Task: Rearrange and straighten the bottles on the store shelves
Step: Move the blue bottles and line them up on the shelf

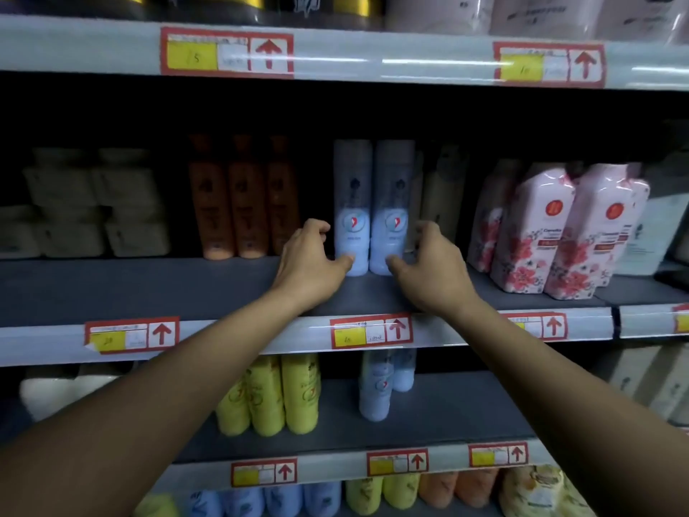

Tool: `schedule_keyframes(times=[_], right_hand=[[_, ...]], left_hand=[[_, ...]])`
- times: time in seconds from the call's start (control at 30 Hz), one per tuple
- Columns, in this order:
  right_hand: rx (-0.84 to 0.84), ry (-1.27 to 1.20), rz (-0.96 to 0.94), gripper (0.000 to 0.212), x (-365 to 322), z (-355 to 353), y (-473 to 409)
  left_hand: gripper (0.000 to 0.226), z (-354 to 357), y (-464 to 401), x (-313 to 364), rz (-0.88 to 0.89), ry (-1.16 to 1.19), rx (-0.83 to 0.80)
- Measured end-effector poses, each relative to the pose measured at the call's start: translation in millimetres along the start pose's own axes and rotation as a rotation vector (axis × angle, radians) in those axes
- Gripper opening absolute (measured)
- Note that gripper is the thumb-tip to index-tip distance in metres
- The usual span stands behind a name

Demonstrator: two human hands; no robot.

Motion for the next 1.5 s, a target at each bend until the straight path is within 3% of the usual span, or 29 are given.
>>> schedule_keyframes(times=[0.1, 0.4, 0.87, 1.17, 1.5], right_hand=[[-0.032, -0.060, 0.014, 0.063, -2, 8, -15], [-0.047, -0.137, 0.075, 0.053, 0, 23, -35], [-0.036, -0.145, 0.061, 0.054, 0, 11, -20], [0.061, -0.217, 0.032, 0.063, -5, -18, 18], [0.165, -0.257, -0.026, 0.059, -9, -72, 70]], left_hand=[[0.069, 10, -13, -5, -0.027, 0.015, -0.018], [0.052, 22, -36, -19, -0.043, 0.062, 0.031], [0.062, 12, -15, -10, -0.048, 0.207, 0.039], [0.064, -12, 23, 28, 0.118, 0.225, 0.100], [0.070, -37, 80, 88, 0.274, 0.220, 0.120]])
Point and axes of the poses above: each hand's wrist, its own y-axis away from the middle knuckle, its own z-axis out of the palm, x = y × z, the point moved 10 cm from there along -y, towards the middle knuckle, and after that the axes turned 15 degrees about y, right-handed, at the moved point
